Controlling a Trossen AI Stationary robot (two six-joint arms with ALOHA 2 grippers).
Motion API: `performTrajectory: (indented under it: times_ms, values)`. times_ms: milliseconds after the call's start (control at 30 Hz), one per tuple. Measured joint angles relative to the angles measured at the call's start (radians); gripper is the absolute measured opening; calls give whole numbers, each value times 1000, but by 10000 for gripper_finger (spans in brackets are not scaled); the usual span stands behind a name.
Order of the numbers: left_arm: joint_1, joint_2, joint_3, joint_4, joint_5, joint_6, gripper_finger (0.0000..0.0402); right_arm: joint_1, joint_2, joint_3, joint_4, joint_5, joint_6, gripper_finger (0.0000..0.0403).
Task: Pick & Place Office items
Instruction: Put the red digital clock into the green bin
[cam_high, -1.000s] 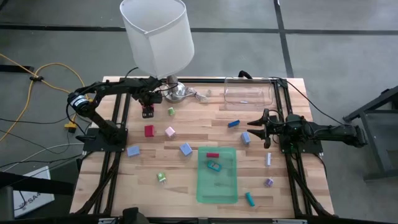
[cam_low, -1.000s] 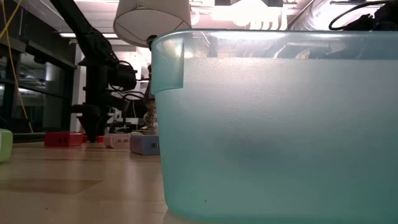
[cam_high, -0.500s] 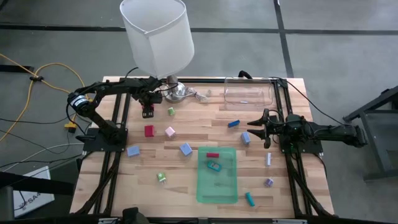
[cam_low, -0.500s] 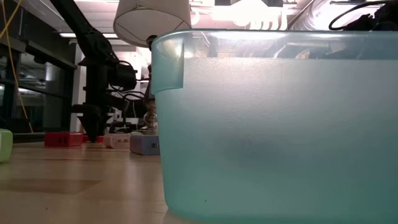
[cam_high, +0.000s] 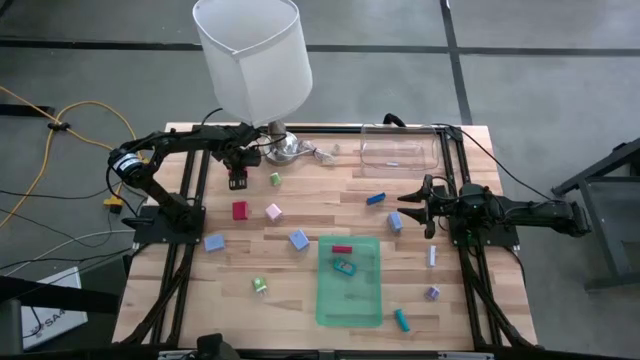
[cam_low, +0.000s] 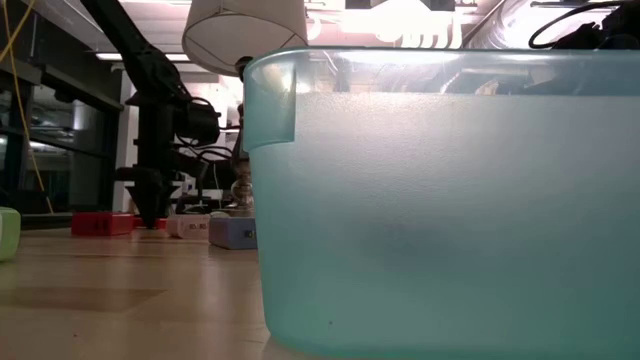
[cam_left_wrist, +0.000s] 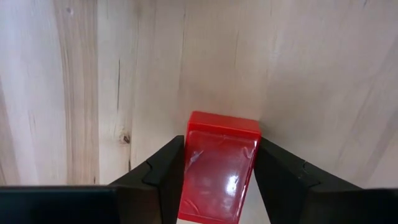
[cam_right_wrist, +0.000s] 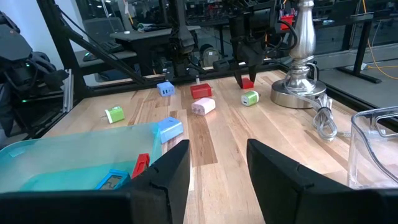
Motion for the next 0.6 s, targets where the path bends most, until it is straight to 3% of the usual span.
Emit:
performTrajectory:
  times_ms: [333,600]
  values:
    - [-7,0,10,-53,-6,-33,160,0,0,0,0,0,0,146]
    - [-93,-22,95,-163,-73,-70,160,0,0,0,0,0,0,146]
